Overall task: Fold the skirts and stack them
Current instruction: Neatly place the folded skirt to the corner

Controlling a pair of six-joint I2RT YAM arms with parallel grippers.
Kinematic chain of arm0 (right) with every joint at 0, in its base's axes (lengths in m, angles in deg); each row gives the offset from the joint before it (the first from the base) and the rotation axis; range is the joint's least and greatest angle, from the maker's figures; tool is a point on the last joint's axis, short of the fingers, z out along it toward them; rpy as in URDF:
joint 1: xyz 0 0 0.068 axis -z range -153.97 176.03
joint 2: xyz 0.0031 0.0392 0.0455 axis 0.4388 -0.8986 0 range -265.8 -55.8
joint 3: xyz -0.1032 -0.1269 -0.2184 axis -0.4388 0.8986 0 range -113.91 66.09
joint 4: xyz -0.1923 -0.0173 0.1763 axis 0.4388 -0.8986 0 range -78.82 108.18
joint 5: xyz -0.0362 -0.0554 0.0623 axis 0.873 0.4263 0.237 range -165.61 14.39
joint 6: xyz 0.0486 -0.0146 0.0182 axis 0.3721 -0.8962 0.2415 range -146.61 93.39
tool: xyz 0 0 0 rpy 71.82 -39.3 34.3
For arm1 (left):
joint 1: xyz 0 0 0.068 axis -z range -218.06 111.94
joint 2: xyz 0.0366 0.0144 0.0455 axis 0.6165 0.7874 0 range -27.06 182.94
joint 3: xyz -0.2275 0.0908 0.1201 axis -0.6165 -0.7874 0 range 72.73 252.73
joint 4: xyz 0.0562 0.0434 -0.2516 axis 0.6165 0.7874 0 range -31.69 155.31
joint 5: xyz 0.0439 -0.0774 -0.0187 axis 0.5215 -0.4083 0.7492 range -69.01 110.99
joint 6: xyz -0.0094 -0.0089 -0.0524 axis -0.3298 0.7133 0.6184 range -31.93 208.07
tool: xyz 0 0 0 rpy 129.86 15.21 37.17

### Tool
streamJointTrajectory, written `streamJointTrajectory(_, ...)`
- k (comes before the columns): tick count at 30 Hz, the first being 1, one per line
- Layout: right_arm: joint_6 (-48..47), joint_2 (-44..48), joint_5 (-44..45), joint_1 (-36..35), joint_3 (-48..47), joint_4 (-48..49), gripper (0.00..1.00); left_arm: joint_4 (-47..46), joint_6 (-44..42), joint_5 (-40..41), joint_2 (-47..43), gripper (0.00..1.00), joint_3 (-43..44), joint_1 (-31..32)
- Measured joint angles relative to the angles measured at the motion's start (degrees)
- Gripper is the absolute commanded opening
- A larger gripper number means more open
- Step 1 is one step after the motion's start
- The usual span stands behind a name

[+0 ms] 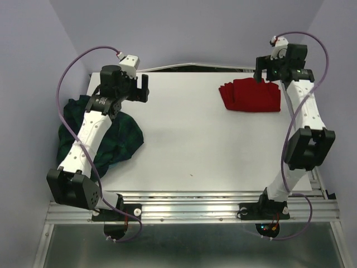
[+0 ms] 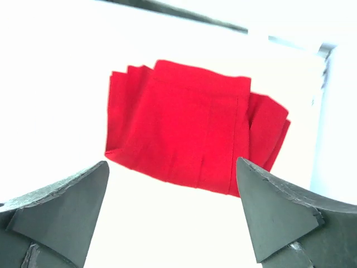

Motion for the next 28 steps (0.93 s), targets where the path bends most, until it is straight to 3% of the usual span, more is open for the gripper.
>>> streamJointTrajectory(4,0.28,12.46,-5.79,0.0,2.78,-2.14,1.0,1.25,-0.07,1.73,-1.77,0.96,0.22,-0.76)
streamJointTrajectory(9,-0.35,18.64,-8.76,0.0,10.34,-7.69,1.0,6.62,-2.51,1.01,-2.25,0.98,0.44,-7.63)
streamJointTrajectory(15,-3.98,21.33,-9.73,0.0,33.51,-13.18,1.0,10.47,-9.84,-0.83,-9.01,0.99,-9.6,-10.88)
streamJointTrajectory(19,-4.7,30.12,-9.18,0.0,48.04,-16.44,1.0,11.8,-13.29,-2.54,-15.47,0.99,-18.53,-10.38)
streamJointTrajectory(24,-4.46,39.69,-9.22,0.0,49.92,-16.24,1.0,13.31,-14.86,-3.48,-19.32,0.99,-23.41,-10.36)
streamJointTrajectory(28,-3.15,40.85,-9.66,0.0,49.88,-16.0,1.0,13.14,-15.87,-3.72,-19.85,0.99,-23.41,-10.36)
